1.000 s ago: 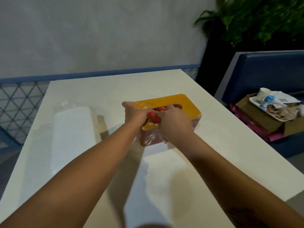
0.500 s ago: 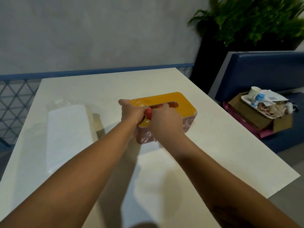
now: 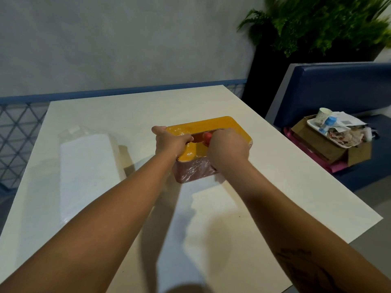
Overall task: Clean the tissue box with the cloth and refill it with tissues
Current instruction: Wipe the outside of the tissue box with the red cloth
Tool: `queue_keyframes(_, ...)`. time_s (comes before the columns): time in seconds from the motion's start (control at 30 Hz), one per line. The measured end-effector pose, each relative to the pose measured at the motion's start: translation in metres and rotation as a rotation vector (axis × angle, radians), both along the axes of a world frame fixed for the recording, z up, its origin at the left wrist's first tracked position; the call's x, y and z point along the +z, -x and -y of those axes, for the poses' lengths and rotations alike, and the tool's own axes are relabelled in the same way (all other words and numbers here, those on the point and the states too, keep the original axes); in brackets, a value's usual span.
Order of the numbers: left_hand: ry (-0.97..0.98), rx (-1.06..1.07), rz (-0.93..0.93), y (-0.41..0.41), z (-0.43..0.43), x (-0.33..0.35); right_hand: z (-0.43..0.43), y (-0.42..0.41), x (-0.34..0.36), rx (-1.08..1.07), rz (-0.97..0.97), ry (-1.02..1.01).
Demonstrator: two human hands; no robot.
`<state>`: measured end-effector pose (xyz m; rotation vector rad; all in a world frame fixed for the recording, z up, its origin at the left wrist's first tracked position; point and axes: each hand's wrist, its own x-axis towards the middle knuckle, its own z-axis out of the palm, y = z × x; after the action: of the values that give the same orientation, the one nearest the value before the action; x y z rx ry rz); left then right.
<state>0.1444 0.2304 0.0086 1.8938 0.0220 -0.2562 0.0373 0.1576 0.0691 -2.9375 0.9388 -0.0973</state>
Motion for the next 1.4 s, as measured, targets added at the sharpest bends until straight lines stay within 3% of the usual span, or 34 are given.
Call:
queue_keyframes(0.23, 0.028, -0.009, -0.012, -0.002, -0.003, -0.001, -0.014, 0.016, -0.014, 0.367, 0.077, 0.135)
queue_keyframes(0.5, 0.028, -0.03, -0.025, 0.001, -0.003, 0.002, 0.024, 0.017, 0.0, 0.045, -0.013, 0.062)
queue_keyframes(0.7, 0.043, -0.013, -0.028, 0.0, -0.004, 0.0, -0.021, 0.007, -0.003, 0.207, -0.006, 0.034)
queue_keyframes(0.9, 0.058, -0.01, -0.009, -0.001, -0.004, 0.0, -0.003, 0.019, -0.009, 0.487, 0.045, 0.22)
queue_keyframes(1.2, 0.027, -0.017, -0.004, 0.0, -0.002, 0.0, 0.034, 0.018, -0.007, 0.073, 0.036, 0.054)
queue_keyframes(1.4, 0.028, 0.001, -0.016, -0.002, -0.003, -0.001, -0.019, 0.01, -0.017, 0.262, 0.096, 0.116)
